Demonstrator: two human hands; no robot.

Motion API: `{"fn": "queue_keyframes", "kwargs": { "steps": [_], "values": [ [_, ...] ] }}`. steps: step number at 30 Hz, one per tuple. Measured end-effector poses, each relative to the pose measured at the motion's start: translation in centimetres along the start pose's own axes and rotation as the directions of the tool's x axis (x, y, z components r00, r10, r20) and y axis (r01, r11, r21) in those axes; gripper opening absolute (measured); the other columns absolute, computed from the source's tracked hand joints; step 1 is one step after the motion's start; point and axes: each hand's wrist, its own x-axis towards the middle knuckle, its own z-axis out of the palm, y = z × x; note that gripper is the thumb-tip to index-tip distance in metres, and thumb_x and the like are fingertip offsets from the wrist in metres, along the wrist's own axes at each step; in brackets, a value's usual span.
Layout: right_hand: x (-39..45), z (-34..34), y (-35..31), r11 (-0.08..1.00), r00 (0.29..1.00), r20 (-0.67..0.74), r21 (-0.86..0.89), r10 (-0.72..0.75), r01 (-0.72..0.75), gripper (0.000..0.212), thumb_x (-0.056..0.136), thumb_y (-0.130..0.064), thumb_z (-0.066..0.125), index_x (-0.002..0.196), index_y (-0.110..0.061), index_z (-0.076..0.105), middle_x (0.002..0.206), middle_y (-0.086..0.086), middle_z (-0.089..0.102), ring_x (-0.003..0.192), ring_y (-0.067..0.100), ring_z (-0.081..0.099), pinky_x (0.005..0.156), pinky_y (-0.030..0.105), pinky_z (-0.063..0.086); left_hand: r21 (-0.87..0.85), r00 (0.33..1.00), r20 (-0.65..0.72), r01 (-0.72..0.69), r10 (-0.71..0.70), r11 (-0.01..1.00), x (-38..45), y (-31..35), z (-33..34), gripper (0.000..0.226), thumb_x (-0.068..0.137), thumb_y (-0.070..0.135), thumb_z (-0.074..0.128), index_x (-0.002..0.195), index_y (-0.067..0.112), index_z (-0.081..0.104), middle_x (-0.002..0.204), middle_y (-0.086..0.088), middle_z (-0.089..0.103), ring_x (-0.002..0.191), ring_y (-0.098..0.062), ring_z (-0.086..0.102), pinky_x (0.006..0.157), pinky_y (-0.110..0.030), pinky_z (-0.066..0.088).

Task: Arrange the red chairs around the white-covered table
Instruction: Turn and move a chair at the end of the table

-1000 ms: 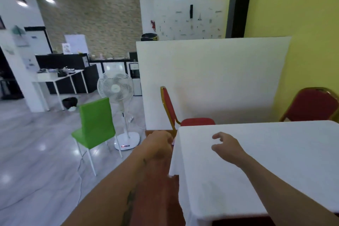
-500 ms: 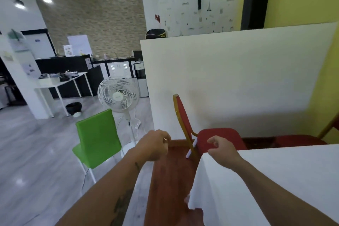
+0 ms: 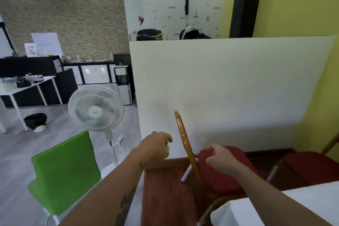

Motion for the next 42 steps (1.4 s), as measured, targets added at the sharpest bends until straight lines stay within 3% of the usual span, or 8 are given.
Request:
{"fn": "queue_keyframes", "kwargs": {
  "steps": [4, 10, 17, 25, 28, 33, 38, 42],
  "values": [
    [4.9, 1.2, -1.4, 0.996, 0.996, 0.012, -0.01, 0.084, -0.084, 0.052, 0.097, -0.011, 0.061, 0.148, -0.011, 0.05, 0.144, 0.013, 0.055, 0.113, 0.022, 0.056, 0.063, 0.019, 0.046, 0.026, 0.997, 0.041, -0.07, 0.069, 0.997, 5.9, -3.2, -0.5, 0.045, 0.1, 0.02, 0.051, 0.144, 0.024, 0.054, 0.147, -0.001, 0.057, 0.134, -0.023, 0.052, 0.109, -0.035, 0.043],
    [13.5, 2.2, -3.7, 0.992, 0.993, 0.039, -0.075, 0.109, -0.106, 0.065, 0.09, -0.024, 0.066, 0.152, -0.013, 0.047, 0.151, 0.011, 0.051, 0.132, 0.028, 0.053, 0.099, 0.036, 0.053, 0.066, 0.979, 0.104, -0.181, 0.173, 0.981, 15.9, -6.1, -0.2, 0.054, 0.096, 0.027, 0.058, 0.149, 0.028, 0.048, 0.153, -0.001, 0.049, 0.14, -0.025, 0.045, 0.114, -0.039, 0.04],
    [25.0, 3.6, -5.1, 0.986, 0.974, 0.159, -0.014, 0.164, -0.164, 0.061, 0.097, -0.024, 0.068, 0.152, -0.011, 0.044, 0.149, 0.012, 0.052, 0.121, 0.025, 0.053, 0.09, 0.032, 0.045, 0.18, 0.966, 0.165, -0.23, 0.201, 0.956, 27.0, -8.4, 2.2, 0.068, 0.095, 0.021, 0.061, 0.157, 0.034, 0.035, 0.163, -0.002, 0.033, 0.139, -0.028, 0.044, 0.108, -0.042, 0.047],
    [32.8, 7.5, -3.9, 0.944, 0.921, 0.228, -0.179, 0.315, -0.278, 0.106, 0.077, -0.053, 0.072, 0.162, -0.014, 0.024, 0.155, 0.013, 0.047, 0.139, 0.037, 0.049, 0.11, 0.049, 0.048, -0.181, 0.984, 0.177, 0.056, -0.023, 0.982, 38.4, -9.9, 6.6, 0.056, 0.097, 0.042, 0.057, 0.147, 0.019, 0.046, 0.145, -0.012, 0.054, 0.126, -0.032, 0.056, 0.103, -0.043, 0.047],
    [33.8, 7.7, -3.9, 0.925, 0.901, 0.24, -0.212, 0.363, -0.316, 0.091, 0.068, -0.05, 0.065, 0.151, -0.022, 0.043, 0.143, 0.012, 0.058, 0.123, 0.037, 0.061, 0.101, 0.047, 0.054, -0.355, 0.959, 0.257, 0.209, -0.12, 0.911, 42.0, -9.1, 8.8, 0.053, 0.092, 0.038, 0.062, 0.136, 0.013, 0.048, 0.13, -0.013, 0.064, 0.108, -0.031, 0.063, 0.09, -0.037, 0.053],
    [34.2, 6.6, -4.5, 0.896, 0.857, 0.269, -0.207, 0.439, -0.393, 0.073, 0.073, -0.04, 0.061, 0.143, -0.026, 0.043, 0.116, 0.01, 0.064, 0.099, 0.037, 0.069, 0.079, 0.046, 0.064, -0.493, 0.906, 0.335, 0.404, -0.26, 0.771, 45.0, -7.7, 11.3, 0.097, 0.086, 0.018, 0.063, 0.159, 0.002, 0.001, 0.132, -0.022, 0.055, 0.107, -0.038, 0.063, 0.089, -0.043, 0.059],
    [35.2, 5.5, -5.4, 0.861, 0.831, 0.229, -0.167, 0.507, -0.48, 0.014, 0.086, -0.031, 0.061, 0.089, -0.042, 0.053, 0.094, -0.001, 0.059, 0.098, 0.032, 0.064, 0.08, 0.034, 0.047, -0.549, 0.901, 0.344, 0.42, -0.262, 0.722, 48.4, -6.8, 11.9, 0.09, 0.087, 0.01, 0.064, 0.157, 0.001, 0.007, 0.136, -0.025, 0.055, 0.108, -0.039, 0.061, 0.087, -0.043, 0.059],
    [35.6, 5.7, -5.4, 0.831, 0.815, 0.165, -0.145, 0.556, -0.537, 0.015, 0.086, -0.023, 0.057, 0.084, -0.038, 0.057, 0.095, 0.004, 0.066, 0.094, 0.031, 0.067, 0.076, 0.034, 0.049, -0.559, 0.901, 0.382, 0.404, -0.207, 0.724, 49.6, -6.4, 12.5, 0.1, 0.088, 0.014, 0.06, 0.161, 0.009, -0.008, 0.135, -0.024, 0.056, 0.093, -0.036, 0.064, 0.08, -0.047, 0.063]
  ]
}}
